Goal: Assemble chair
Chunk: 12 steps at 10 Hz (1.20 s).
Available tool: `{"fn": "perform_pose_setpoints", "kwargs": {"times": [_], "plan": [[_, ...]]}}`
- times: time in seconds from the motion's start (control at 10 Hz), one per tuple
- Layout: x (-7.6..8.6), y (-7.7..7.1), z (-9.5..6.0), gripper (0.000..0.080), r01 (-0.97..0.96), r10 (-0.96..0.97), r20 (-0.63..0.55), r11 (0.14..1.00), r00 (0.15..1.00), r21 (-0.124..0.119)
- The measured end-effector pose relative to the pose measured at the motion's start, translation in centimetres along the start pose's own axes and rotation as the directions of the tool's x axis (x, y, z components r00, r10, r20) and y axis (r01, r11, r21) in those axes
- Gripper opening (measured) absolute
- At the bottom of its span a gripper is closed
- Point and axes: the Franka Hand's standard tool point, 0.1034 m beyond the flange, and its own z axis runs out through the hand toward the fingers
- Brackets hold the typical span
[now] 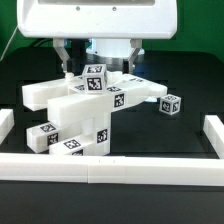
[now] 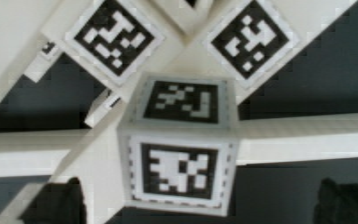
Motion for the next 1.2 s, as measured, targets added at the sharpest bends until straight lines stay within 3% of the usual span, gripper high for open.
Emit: {"fn": "perform_pose_setpoints", "kwargs": {"times": [0.1,0.4,0.5,0.8,1.0,1.1,1.2], "plan": [[0.1,0.0,-0.1,0.0649,0.0,0.0,-0.006,1.0,1.0,-0.001],[-1.5,0.1,0.2,0.0649,-0.025,0.01,0.265,0.998,0.964,0.053],[-0.7,0.3,0.2,0.0649,-0.031,0.016,0.267,0.998,0.964,0.054],[-1.1,0.4,0.6,0.0649,-0.033,0.018,0.272,0.998,0.962,0.052],[-1.1,0.5,0.7,0.0406,-0.034,0.019,0.273,0.998,0.962,0.051],[-1.0,0.5,0.7,0.0406,-0.033,0.019,0.268,0.998,0.963,0.05],[-1.0,0.5,0.7,0.0281,-0.033,0.019,0.267,0.998,0.963,0.05]]}}
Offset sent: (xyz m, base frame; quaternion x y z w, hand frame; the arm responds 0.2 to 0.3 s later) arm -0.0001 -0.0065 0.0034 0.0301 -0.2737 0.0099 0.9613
